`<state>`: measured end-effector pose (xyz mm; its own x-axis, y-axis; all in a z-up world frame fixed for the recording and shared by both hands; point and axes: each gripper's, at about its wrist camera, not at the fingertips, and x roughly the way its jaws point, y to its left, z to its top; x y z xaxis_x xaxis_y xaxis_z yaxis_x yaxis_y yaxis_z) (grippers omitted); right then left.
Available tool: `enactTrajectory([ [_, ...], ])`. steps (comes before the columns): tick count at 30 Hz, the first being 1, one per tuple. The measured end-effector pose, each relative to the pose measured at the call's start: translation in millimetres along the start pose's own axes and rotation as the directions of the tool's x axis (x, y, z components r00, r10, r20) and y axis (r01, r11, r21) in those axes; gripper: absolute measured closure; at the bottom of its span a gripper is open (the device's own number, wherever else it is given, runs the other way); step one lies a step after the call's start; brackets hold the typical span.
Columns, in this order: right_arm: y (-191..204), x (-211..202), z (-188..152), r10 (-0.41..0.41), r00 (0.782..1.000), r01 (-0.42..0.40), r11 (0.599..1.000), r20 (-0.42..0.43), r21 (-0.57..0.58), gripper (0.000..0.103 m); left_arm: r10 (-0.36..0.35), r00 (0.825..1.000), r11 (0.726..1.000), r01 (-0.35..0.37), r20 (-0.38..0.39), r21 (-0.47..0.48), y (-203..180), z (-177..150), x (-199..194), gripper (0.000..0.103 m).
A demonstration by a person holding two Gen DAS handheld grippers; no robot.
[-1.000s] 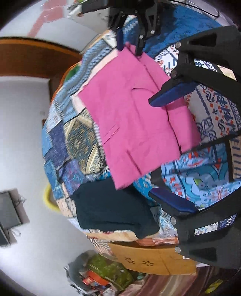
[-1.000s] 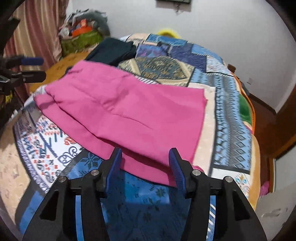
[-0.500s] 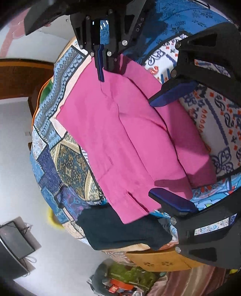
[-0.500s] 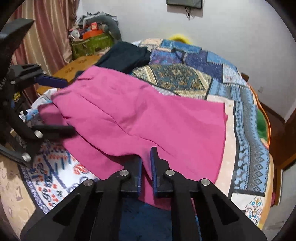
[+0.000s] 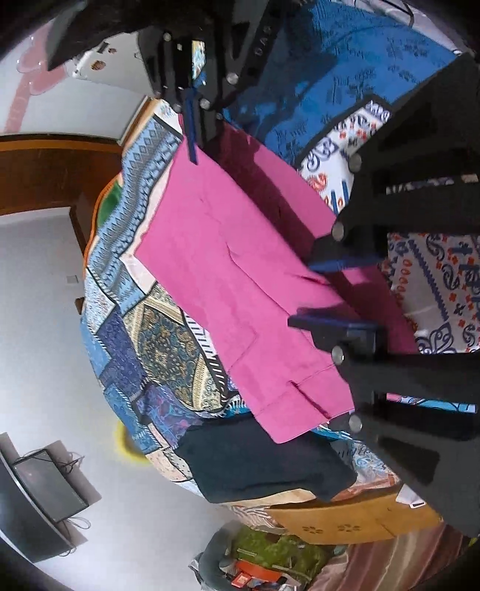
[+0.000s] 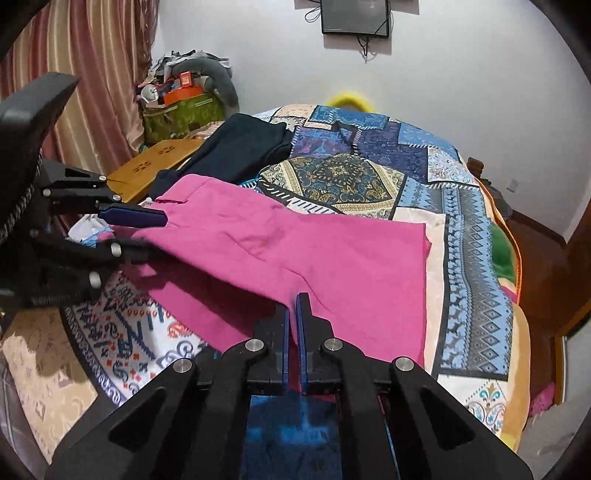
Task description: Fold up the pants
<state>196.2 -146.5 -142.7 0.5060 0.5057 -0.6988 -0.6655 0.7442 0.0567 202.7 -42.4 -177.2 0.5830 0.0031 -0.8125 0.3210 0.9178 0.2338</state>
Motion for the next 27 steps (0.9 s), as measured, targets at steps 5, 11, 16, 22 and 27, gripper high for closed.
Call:
enactTrajectory([
  [5,-4.0,-0.9,-10.2,0.001,1.0,0.0,1.0,-0.017,0.022,0.1,-0.051,0.999,0.999,0.051,-0.003,-0.012,-5.5,-3.1,-4.5,0.087],
  [11,-3.0,6.4,-22.5,0.022,0.996,-0.018,0.999,-0.088,0.039,0.098,-0.09,0.995,0.995,0.088,-0.05,-0.038,-8.9,-14.5,0.6,0.082],
  [16,-5.6,4.3,-29.2,0.062,0.99,-0.052,0.995,-0.123,0.084,0.098,-0.104,0.993,0.993,0.101,-0.049,-0.059,-1.5,-25.9,-2.6,0.072],
  [22,-5.9,-8.4,-30.4,0.1,0.987,-0.084,0.988,-0.124,0.126,0.097,-0.079,0.996,0.994,0.076,-0.048,-0.072,13.6,-37.7,-5.9,0.07],
  [27,-2.9,-19.9,-25.0,0.116,0.99,-0.101,0.98,-0.077,0.174,0.09,-0.103,0.993,0.989,0.095,-0.065,-0.118,32.9,-42.0,-8.5,0.07],
])
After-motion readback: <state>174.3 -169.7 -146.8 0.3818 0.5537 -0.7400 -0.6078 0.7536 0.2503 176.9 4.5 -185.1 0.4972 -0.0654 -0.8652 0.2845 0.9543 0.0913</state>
